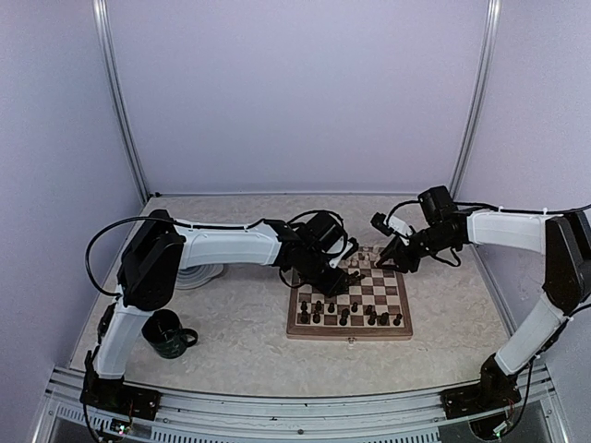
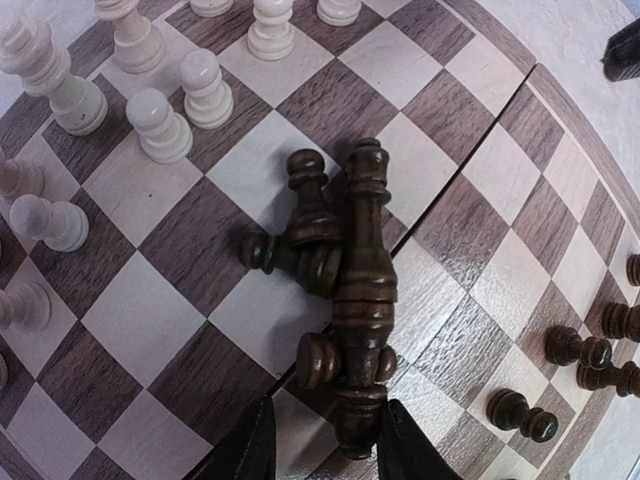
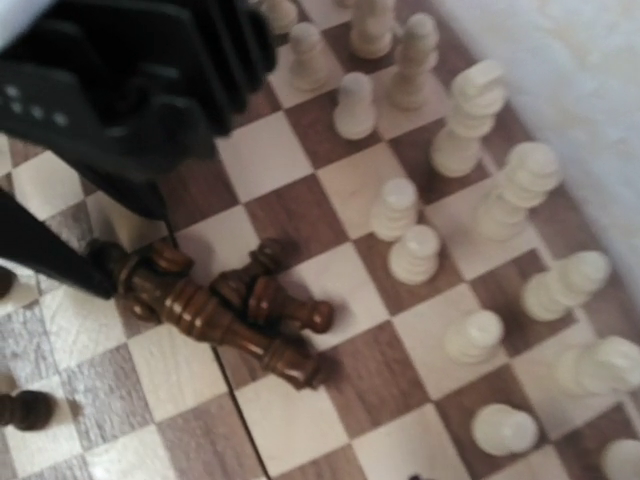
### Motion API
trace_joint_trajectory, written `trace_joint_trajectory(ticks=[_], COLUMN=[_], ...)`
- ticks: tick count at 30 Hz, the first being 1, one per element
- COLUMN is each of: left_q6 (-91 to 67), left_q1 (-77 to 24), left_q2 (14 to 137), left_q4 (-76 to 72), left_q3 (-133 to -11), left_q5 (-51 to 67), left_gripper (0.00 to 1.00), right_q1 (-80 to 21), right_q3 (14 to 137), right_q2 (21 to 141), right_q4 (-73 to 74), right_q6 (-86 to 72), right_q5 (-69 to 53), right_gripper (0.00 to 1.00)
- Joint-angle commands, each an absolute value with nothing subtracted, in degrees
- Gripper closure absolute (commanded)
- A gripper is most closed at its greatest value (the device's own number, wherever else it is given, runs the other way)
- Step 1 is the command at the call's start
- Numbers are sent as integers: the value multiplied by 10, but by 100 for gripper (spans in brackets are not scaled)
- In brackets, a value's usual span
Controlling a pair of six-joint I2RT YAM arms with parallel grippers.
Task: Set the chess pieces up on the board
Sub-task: Pick up the chess pile from the chessboard.
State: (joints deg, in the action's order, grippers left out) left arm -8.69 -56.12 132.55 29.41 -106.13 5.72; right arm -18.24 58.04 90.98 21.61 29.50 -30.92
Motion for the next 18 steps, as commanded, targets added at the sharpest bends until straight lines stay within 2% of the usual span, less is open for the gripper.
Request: trace_joint_trajectory(ticks=[1,9,12,16,18], left_q6=[-60,-38,-38,-39,-42], left_q1=[-564,-564,-564,-563,-563], left_q2=[1303,1235,1222,1224,1226], left_q4=[293,176,156,155,156], left_q3=[-1035,-917,-907,-911,-913], left_q5=[68,77,76,75,74], left_gripper=[67,81,90,91,87], right_q1=[-179,-180,-178,-178,-178], right_q3=[604,613,621,622,622], right_q2=[936,974,982,987,985], right_q4=[236,256,263,268,268], right_q6=[281,262,251,245,244], right_q5=[-352,-403,-411,-417,-415], right_gripper=[63,63,62,62,62])
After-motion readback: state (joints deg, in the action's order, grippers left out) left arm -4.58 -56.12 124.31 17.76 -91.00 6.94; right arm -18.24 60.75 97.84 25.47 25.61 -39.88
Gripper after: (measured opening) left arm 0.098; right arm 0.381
